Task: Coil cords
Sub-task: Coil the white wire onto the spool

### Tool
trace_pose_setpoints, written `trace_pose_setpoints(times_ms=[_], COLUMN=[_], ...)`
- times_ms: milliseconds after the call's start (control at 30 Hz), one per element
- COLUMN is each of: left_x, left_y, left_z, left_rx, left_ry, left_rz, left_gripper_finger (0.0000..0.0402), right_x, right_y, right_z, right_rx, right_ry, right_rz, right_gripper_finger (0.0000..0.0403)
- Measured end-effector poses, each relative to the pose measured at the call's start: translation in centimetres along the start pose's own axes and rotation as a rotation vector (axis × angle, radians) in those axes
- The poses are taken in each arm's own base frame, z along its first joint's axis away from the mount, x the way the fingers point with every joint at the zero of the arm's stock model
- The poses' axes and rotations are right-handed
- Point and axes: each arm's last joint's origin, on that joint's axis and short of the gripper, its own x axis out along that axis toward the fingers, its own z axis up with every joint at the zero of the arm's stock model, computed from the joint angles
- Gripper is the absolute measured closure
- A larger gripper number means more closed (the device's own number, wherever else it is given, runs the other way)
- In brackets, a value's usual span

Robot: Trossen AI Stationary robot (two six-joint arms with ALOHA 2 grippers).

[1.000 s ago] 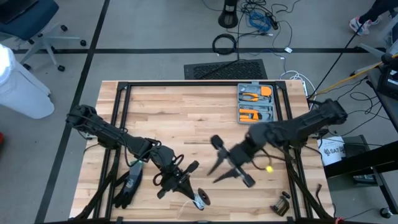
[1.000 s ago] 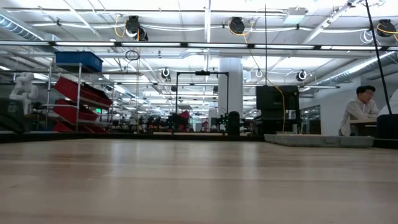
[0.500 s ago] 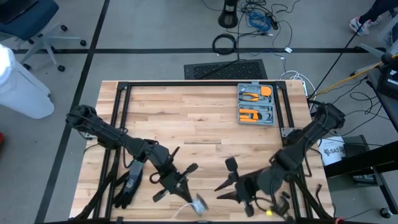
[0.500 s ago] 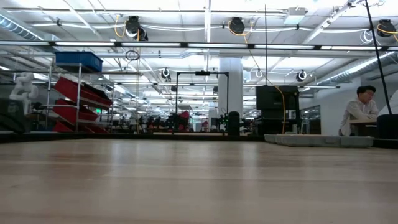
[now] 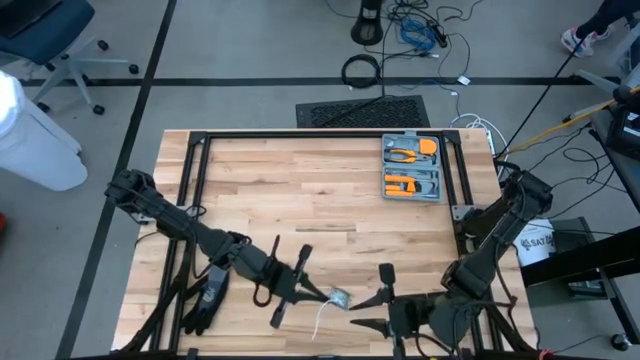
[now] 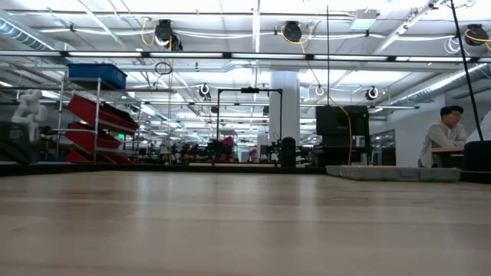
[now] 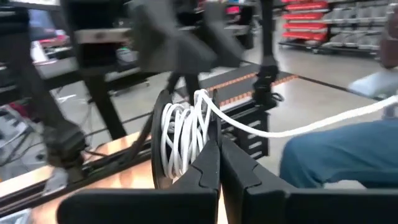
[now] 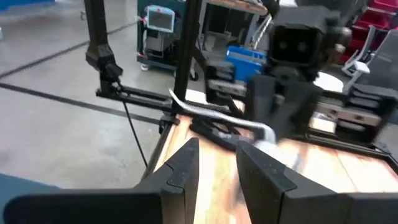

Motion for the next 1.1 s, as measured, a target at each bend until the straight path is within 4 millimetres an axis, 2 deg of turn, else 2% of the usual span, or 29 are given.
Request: trace_pose_setpoints(times_ms=[267,533,700,833,933,1100], left_x=[0.0,-0.1,-0.1,-0.1,-0.1,-0.1], left_y=[0.0,0.4,0.3,0.2,0.1,-0.1], left_z=[0.0,-0.5,-0.9,-0.9,-0.9,-0.8], left_rx=[-0.001,0.007,0.019,0.024,0.027,0.027], left_ry=[0.0,0.075,0.123,0.123,0.124,0.122], left_rz=[0.011,0.173,0.193,0.188,0.185,0.181], left_gripper_finger=[0.0401,0.0401,0.0401,0.0401,0.0401,0.0401], right_x=[0.7,1.7,0.7,-0.4,-0.9,-0.6], right_y=[-0.9,-2.6,-3.6,-3.3,-3.2,-2.9], right_z=[0.4,0.0,0.8,1.3,0.8,-0.4], right_rx=[-0.045,-0.104,-0.131,-0.111,-0.069,-0.034], right_ry=[-0.023,0.059,0.182,0.214,0.258,0.298], right_rz=[-0.029,-0.094,-0.158,-0.209,-0.214,-0.235], right_gripper_finger=[0.0309,0.031,0.031,0.031,0.031,0.031])
